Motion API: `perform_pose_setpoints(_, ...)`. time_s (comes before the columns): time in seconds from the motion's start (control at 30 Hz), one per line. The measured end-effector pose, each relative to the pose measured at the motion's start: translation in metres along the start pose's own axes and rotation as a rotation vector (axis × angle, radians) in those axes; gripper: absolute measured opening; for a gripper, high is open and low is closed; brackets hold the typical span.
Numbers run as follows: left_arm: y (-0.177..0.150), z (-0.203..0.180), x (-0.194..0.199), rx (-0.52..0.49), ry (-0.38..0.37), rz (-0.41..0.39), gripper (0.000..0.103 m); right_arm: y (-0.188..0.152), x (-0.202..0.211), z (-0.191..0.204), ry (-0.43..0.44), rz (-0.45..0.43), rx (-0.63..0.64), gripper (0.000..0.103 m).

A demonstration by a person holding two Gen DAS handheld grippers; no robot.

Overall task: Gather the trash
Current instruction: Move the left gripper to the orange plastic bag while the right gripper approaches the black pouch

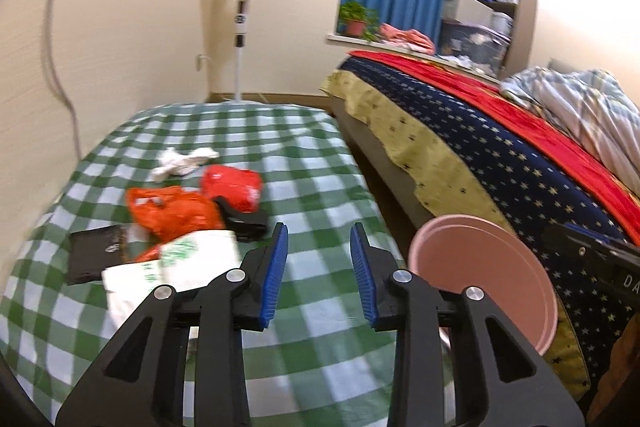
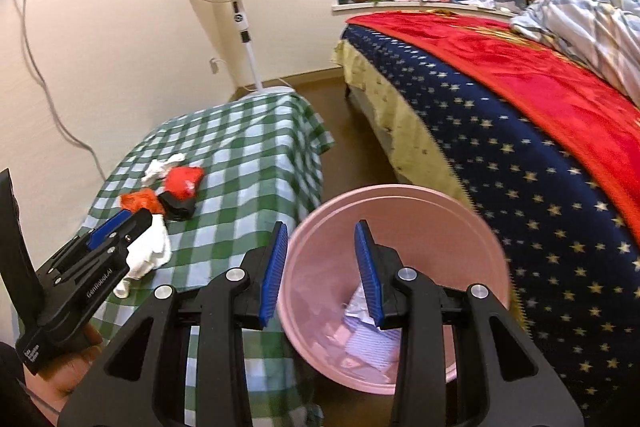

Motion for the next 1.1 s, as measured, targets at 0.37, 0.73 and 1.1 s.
perform_pose_setpoints(0.37, 0.004, 0.076, -0.010, 0.117, 0.144, 0.000, 0.032, -0.003, -0.047, 0.048, 0.153, 0.015, 0.013, 0.026)
perform_pose_setpoints(0.73, 0.007, 0.108, -0.043, 0.180, 0.164, 0.027, 0.032, -0.003, -0.097, 0.072, 0.241, 0.044, -0.043, 0.025)
perform_pose_setpoints(1.1, 0.005, 0.099, -0.084, 0.155, 0.141, 0.113, 0.056, 0.003, -0.146, 0.089, 0.330, 0.083, -0.124, 0.026)
Point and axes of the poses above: each gripper's, at about its wrist camera, not at the fingertips, and x roughly against the way its jaws point, z to its left, y to its top, the point moved 10 cm from there along -x, roughly the way its jaws point, and after that the axes turned 8 degrees about y, right-handed, at the moved point
